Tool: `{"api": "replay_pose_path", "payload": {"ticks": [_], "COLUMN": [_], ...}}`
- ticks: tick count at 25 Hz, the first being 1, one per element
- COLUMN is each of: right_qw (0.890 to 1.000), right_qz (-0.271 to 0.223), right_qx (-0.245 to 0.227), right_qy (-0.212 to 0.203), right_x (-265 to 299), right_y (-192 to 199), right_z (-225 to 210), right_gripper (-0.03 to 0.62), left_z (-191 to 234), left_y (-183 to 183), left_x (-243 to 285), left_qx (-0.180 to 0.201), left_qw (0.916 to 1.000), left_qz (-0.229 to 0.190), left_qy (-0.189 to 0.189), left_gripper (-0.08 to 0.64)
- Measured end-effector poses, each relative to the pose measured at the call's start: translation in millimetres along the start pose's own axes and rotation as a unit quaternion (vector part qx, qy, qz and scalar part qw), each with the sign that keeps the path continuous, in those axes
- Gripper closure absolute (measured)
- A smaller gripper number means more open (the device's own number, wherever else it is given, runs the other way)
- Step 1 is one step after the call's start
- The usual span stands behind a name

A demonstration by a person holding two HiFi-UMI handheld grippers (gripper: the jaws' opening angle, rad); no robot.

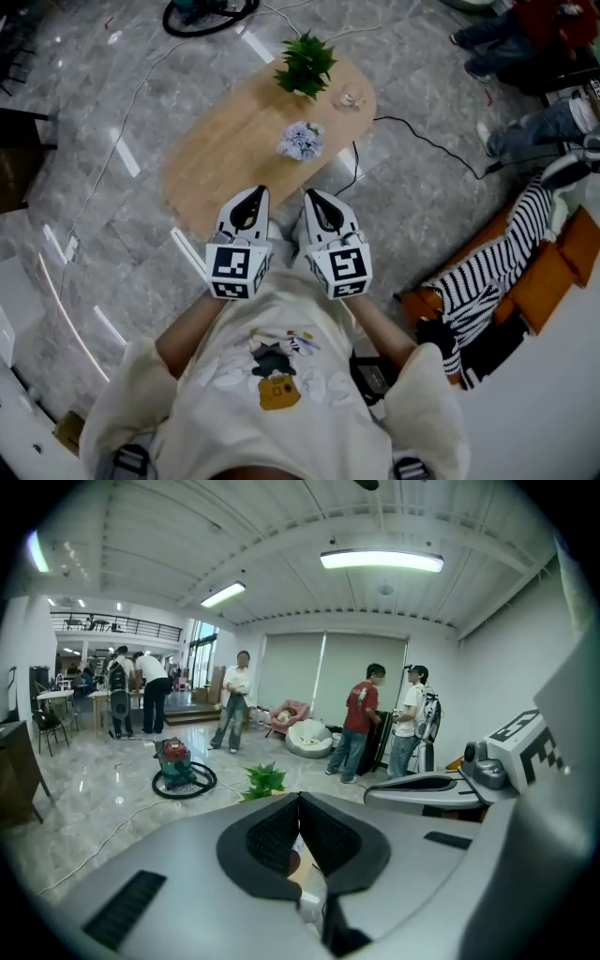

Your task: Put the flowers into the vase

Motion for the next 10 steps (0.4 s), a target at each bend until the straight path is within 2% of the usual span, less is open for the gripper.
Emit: {"api": "replay_pose_path", "payload": {"ticks": [5, 10], "right_qw": [1.0, 0.999], "right_qz": [-0.009, -0.026], "right_qx": [-0.016, -0.004], "right_qy": [-0.02, -0.02], "right_x": [-8, -17], "right_y": [-6, -16], "right_z": [17, 23], "right_gripper": [0.584, 0.586], "left_z": [-10, -20], "left_y": [-8, -11], "left_x": [-12, -21], "left_qx": [0.005, 0.0], "left_qw": [0.9999, 0.9997], "left_qz": [-0.013, -0.023], "left_qy": [-0.001, -0.003], "left_gripper": [0.551, 0.551]}}
Point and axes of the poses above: the fingertips, and each gripper's own axes: x forward along the fingers, z to its left, y out of its underside, the point moved 2 cm from there along -x, backward along the fingers
